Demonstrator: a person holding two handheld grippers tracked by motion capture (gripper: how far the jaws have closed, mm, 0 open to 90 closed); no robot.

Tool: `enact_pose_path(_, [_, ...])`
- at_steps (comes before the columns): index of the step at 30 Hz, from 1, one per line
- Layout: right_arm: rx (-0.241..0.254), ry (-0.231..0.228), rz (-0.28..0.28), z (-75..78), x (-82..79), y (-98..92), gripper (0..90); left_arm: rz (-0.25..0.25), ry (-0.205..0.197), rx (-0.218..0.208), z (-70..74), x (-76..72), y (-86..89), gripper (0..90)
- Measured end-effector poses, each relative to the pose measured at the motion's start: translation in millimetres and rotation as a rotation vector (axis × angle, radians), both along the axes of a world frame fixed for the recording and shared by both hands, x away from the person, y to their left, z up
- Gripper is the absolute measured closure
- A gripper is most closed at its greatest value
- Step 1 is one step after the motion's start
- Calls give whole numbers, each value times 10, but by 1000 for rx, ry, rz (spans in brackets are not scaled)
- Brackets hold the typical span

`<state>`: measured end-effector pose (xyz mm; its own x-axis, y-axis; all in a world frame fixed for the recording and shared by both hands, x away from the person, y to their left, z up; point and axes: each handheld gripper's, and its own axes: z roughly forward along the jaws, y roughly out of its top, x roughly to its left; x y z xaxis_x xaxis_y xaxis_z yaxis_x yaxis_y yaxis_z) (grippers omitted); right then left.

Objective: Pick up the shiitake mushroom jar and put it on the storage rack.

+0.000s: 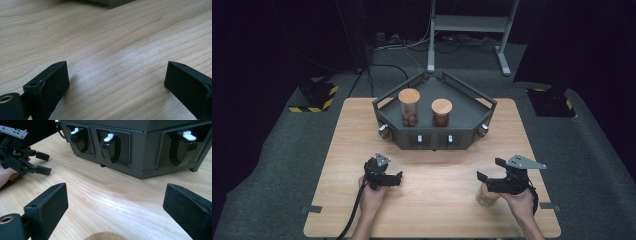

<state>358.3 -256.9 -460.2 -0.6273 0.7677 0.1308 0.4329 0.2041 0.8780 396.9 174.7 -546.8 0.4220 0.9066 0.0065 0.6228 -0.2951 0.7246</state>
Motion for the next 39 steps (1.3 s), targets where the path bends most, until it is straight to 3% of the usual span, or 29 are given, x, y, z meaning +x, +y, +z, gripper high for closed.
enact_pose_path(11, [18, 20, -9, -113, -96, -45, 57, 0, 0, 0, 0, 0, 0, 58])
enact_pose_path(21, [-14, 35, -20, -252, -208, -90, 56, 0, 0, 0, 0, 0, 0, 58])
enact_pose_path(39, [-65, 57, -11, -425, -263, -31, 57, 1, 0, 0, 0, 0, -1, 58])
